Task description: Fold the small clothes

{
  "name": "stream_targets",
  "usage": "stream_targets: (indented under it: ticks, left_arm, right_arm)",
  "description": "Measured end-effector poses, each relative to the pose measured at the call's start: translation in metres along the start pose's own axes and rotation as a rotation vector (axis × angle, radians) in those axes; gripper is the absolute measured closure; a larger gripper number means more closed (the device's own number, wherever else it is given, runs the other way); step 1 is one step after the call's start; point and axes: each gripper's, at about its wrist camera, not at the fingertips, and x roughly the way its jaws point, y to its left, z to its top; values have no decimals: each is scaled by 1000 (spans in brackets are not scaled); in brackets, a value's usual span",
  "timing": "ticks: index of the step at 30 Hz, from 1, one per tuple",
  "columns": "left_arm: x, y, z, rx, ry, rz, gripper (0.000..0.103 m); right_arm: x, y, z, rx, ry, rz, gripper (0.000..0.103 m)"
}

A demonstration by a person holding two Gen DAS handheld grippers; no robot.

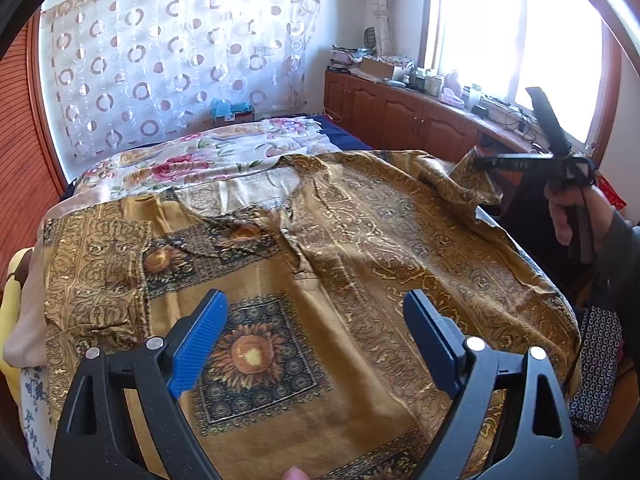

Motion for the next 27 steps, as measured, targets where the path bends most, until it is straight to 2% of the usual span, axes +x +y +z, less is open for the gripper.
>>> stream_targets:
  ticks: [6, 7, 9, 10, 12, 16, 20, 27]
  left_arm:
    - [-3, 18, -2, -37, -2, 24, 12]
    - [-3, 20, -2, -41, -2, 27, 12]
    - [-4, 24, -3, -46, -2, 32, 12]
    - [-5, 25, -4, -46, -4, 34, 12]
    - [-6, 28, -4, -44, -8, 42, 12]
    - [-8, 36, -5, -53, -9, 53, 12]
    - [-9, 48, -5, -59, -12, 80, 12]
    - [-23, 82, 4, -82, -36, 137, 12]
  right_arm:
    - [-32, 77, 14, -168, -92, 123, 99]
    - [-33, 91, 15, -201, -96, 132, 96]
    - [-32, 108, 15, -233, -89, 121, 65]
    - [-32, 112, 13, -236, -90, 126, 45]
    - [-32, 114, 8, -235, -84, 150, 43]
    - [-40, 103, -2, -235, -60, 118, 44]
    - [-62, 104, 24, -232, -61, 71, 44]
    - [-119, 110, 50, -209, -165, 36, 41]
